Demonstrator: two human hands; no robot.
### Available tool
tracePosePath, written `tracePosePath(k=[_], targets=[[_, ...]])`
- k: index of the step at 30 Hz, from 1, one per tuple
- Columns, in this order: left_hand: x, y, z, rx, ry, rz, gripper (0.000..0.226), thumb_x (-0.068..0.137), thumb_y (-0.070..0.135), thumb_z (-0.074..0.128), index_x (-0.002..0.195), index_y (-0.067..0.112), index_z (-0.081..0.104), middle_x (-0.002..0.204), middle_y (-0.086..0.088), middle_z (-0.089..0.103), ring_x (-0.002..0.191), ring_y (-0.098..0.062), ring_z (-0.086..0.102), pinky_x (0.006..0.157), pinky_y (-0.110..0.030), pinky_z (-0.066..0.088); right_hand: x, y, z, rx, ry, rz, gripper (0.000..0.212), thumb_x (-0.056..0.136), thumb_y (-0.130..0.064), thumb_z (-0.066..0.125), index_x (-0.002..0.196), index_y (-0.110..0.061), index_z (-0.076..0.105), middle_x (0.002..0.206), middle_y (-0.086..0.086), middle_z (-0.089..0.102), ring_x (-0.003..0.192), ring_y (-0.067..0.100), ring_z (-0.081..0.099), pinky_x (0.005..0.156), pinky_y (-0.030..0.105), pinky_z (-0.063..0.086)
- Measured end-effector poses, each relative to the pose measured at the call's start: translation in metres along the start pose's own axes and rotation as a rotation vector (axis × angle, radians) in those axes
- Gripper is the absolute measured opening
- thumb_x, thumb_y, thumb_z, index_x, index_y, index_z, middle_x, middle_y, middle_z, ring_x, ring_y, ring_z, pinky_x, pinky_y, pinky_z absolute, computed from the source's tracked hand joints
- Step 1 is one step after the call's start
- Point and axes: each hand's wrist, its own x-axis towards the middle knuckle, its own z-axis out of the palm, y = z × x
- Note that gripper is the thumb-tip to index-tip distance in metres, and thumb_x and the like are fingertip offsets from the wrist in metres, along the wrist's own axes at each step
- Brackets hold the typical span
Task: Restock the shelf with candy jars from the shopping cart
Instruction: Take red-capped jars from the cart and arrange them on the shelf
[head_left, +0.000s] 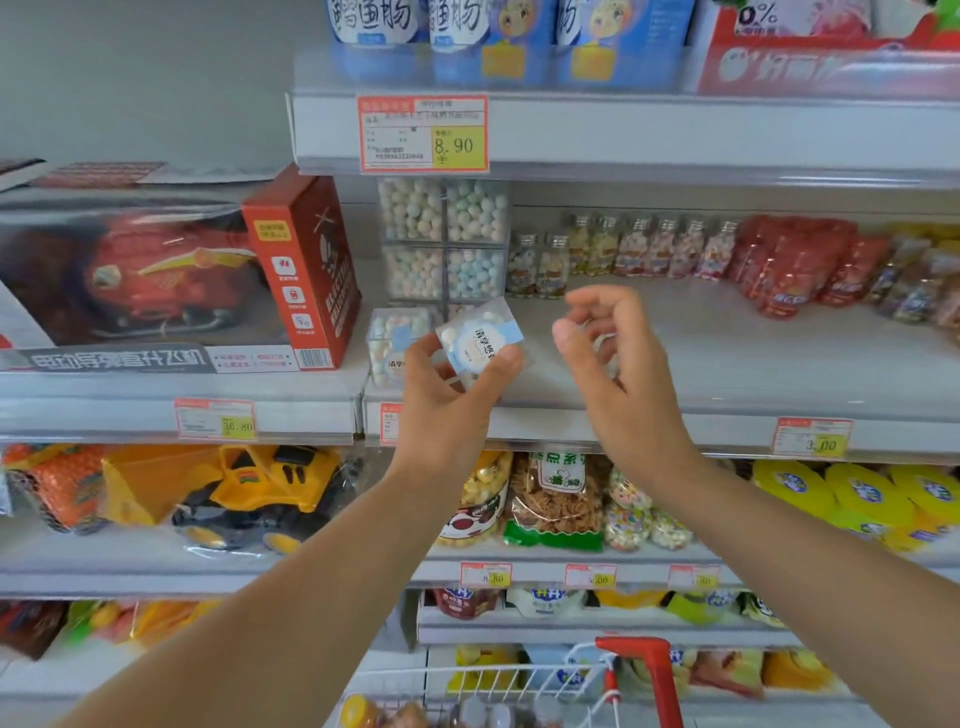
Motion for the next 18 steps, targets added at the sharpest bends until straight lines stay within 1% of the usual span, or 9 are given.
tracePosePath(k=[2,4,5,7,9,11,13,15,18], targets=[[-0.002,0.000,-0.003,-0.032,-0.057,-0.008,0.050,0.088,0.029,0.067,0.125,0.017,0.036,0.113,-0.002,0.065,0.101,-0.015,0.067,0.087,-0.029,0.055,-0.007,-0.013,0.008,0.080,-0.167,0.113,0.039,0.094,-0.048,0.051,0.122,-0.021,0.050,0.110,-0.009,0.057,0.101,0.003,0.055,0.081,0.017,0.044],[-0.004,0.001,-0.007,-0.034,-0.129,-0.032,0.049,0.094,0.030,0.059,0.130,0.021,0.027,0.122,0.001,0.060,0.109,-0.008,0.063,0.082,-0.018,0.053,-0.009,-0.022,0.015,0.188,-0.285,0.212,0.048,0.087,-0.056,0.050,0.124,-0.025,0.048,0.108,-0.010,0.060,0.101,-0.001,0.058,0.080,0.017,0.047],[-0.003,0.002,-0.011,-0.012,-0.154,-0.041,0.050,0.095,0.030,0.054,0.135,0.020,0.026,0.124,0.005,0.057,0.112,-0.001,0.060,0.081,-0.014,0.050,-0.007,-0.025,0.017,0.231,-0.316,0.251,0.048,0.085,-0.055,0.052,0.125,-0.028,0.048,0.106,-0.009,0.062,0.098,0.001,0.060,0.079,0.017,0.048],[-0.003,0.005,-0.019,0.049,-0.163,-0.027,0.061,0.091,0.033,0.049,0.146,0.019,0.026,0.128,0.011,0.051,0.113,0.009,0.053,0.094,-0.016,0.041,0.000,-0.030,0.021,0.275,-0.330,0.282,0.044,0.087,-0.045,0.059,0.127,-0.029,0.048,0.106,-0.002,0.064,0.096,0.007,0.064,0.080,0.021,0.050],[-0.003,0.011,-0.031,0.143,-0.139,0.027,0.064,0.085,0.042,0.043,0.146,0.029,0.029,0.139,0.010,0.044,0.125,-0.004,0.045,0.106,-0.031,0.034,0.009,-0.031,0.026,0.291,-0.296,0.270,0.040,0.090,-0.033,0.064,0.127,-0.029,0.049,0.110,0.002,0.063,0.098,0.012,0.064,0.085,0.026,0.052],[-0.003,0.019,-0.045,0.285,0.009,0.130,0.046,0.094,0.033,0.036,0.140,0.026,0.038,0.134,0.009,0.039,0.121,-0.010,0.041,0.100,-0.029,0.034,0.019,-0.031,0.032,0.287,-0.249,0.254,0.040,0.091,-0.027,0.065,0.127,-0.031,0.048,0.116,0.000,0.059,0.100,0.011,0.062,0.089,0.027,0.052],[-0.001,0.022,-0.059,0.390,0.177,0.217,0.035,0.097,0.019,0.036,0.132,0.022,0.042,0.126,0.004,0.042,0.113,-0.012,0.042,0.095,-0.029,0.038,0.029,-0.029,0.039,0.265,-0.211,0.236,0.046,0.091,-0.023,0.065,0.132,-0.027,0.044,0.122,-0.002,0.055,0.097,0.006,0.060,0.086,0.023,0.051],[0.004,0.019,-0.069,0.444,0.167,0.210,0.031,0.097,0.016,0.036,0.128,0.021,0.041,0.125,0.003,0.043,0.112,-0.015,0.042,0.099,-0.035,0.038,0.038,-0.025,0.049,0.241,-0.194,0.214,0.052,0.091,-0.019,0.065,0.137,-0.021,0.039,0.124,0.001,0.055,0.094,0.005,0.058,0.082,0.019,0.050],[0.013,0.014,-0.075,0.437,0.066,0.119,0.028,0.098,0.017,0.034,0.125,0.017,0.043,0.117,0.003,0.047,0.108,-0.018,0.043,0.096,-0.036,0.038,0.045,-0.019,0.067,0.177,-0.205,0.179,0.055,0.089,-0.021,0.067,0.136,-0.019,0.039,0.127,0.001,0.055,0.107,0.012,0.058,0.095,0.030,0.049]])
